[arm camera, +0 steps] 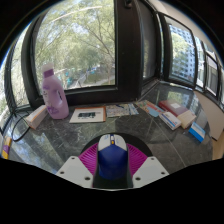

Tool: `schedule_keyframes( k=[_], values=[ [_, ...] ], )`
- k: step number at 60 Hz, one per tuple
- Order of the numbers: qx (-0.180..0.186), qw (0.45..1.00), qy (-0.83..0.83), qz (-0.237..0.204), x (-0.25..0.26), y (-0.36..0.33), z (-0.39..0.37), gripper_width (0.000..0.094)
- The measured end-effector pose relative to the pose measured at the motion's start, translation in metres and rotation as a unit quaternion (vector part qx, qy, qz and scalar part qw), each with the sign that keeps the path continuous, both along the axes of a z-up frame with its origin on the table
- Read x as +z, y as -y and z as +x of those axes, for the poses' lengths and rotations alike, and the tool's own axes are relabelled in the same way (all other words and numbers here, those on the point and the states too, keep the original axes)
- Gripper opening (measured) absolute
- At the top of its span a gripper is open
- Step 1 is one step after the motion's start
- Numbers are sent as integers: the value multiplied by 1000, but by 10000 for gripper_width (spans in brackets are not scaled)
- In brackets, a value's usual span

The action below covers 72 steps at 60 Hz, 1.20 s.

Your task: Arrange mouse

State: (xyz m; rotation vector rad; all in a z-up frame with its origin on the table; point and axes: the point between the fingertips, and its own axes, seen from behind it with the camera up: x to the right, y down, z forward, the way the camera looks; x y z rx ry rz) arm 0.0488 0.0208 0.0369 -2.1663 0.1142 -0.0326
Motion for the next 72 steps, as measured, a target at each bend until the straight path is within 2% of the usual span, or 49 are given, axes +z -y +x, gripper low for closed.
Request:
schedule_keyframes(
  k=[4, 11, 13, 16, 17, 19, 23, 46, 61, 72],
  values=[
    [-1, 1000, -9, -29, -27, 3, 5, 438],
    [10, 999, -14, -50, -49, 8, 9, 543],
    [14, 999, -13, -49, -46, 9, 7, 626],
    [18, 999, -8, -43, -38, 13, 7, 852],
    [21, 999, -6, -40, -35, 15, 7, 864],
    [24, 999, 1, -37, -29, 19, 7, 831],
    [26, 999, 11, -30, -11, 28, 6, 867],
    [17, 998, 49, 29, 100, 152, -23, 854],
    [21, 997, 64, 41, 128, 230, -46, 851],
    [16, 997, 66, 48, 140, 255, -50, 850]
  ],
)
